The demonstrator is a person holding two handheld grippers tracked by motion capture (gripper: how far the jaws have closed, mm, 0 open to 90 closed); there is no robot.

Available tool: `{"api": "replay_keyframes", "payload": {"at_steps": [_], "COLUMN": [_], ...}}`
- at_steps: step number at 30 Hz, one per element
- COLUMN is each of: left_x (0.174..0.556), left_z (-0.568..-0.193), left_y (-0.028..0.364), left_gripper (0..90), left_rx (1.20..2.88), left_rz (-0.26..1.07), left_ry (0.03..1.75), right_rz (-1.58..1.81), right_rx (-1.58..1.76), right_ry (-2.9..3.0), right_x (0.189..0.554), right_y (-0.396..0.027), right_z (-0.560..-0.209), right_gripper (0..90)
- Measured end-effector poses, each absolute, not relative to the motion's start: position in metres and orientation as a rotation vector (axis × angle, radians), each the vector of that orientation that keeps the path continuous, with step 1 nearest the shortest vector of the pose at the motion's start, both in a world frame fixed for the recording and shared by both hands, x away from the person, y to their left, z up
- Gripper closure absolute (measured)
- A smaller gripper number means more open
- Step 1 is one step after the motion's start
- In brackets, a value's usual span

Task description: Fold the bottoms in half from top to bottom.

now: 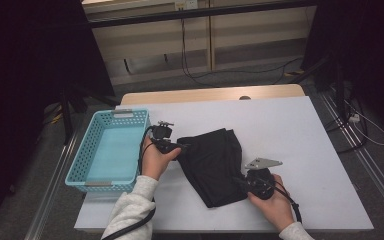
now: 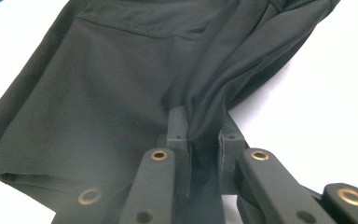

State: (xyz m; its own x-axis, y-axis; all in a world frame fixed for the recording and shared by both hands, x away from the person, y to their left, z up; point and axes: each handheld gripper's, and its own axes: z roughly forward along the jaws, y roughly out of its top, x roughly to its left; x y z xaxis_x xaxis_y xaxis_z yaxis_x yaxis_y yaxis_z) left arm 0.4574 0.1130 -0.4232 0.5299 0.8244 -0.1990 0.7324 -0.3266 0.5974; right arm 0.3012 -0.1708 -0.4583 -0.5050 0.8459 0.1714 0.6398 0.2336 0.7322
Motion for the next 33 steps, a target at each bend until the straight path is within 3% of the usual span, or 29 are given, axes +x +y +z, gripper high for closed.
{"api": "replay_keyframes", "payload": {"at_steps": [6,11,16,17,20,25,27,30,33], "left_x": [0.469,0.463,0.458,0.457,0.456,0.456,0.455,0.454,0.460], "left_z": [-0.443,-0.445,-0.443,-0.440,-0.435,-0.436,-0.439,-0.434,-0.427], "left_y": [0.108,0.105,0.099,0.098,0.098,0.105,0.105,0.100,0.100], "left_gripper": [17.1,19.8,20.5,23.3,47.8,58.0,78.5,81.6,82.7], "left_rx": [2.147,2.193,2.239,2.259,2.280,2.227,2.160,2.205,2.235], "left_rz": [0.178,0.271,0.281,0.273,0.195,0.160,0.068,0.099,0.036], "left_ry": [1.338,1.304,1.339,1.350,1.343,1.336,1.363,1.379,1.435], "right_rz": [1.153,1.150,1.144,1.141,1.140,1.137,1.142,1.149,1.147], "right_rx": [1.387,1.374,1.370,1.366,1.361,1.362,1.361,1.369,1.375], "right_ry": [2.246,2.246,2.243,2.241,2.241,2.241,2.241,2.239,2.239], "right_x": [0.301,0.300,0.299,0.299,0.299,0.298,0.299,0.299,0.299], "right_y": [-0.172,-0.171,-0.170,-0.169,-0.169,-0.168,-0.167,-0.167,-0.168], "right_z": [-0.459,-0.459,-0.459,-0.459,-0.459,-0.459,-0.459,-0.459,-0.458], "right_gripper": [79.9,79.7,79.7,79.7,79.7,79.7,79.7,80.1,80.7]}}
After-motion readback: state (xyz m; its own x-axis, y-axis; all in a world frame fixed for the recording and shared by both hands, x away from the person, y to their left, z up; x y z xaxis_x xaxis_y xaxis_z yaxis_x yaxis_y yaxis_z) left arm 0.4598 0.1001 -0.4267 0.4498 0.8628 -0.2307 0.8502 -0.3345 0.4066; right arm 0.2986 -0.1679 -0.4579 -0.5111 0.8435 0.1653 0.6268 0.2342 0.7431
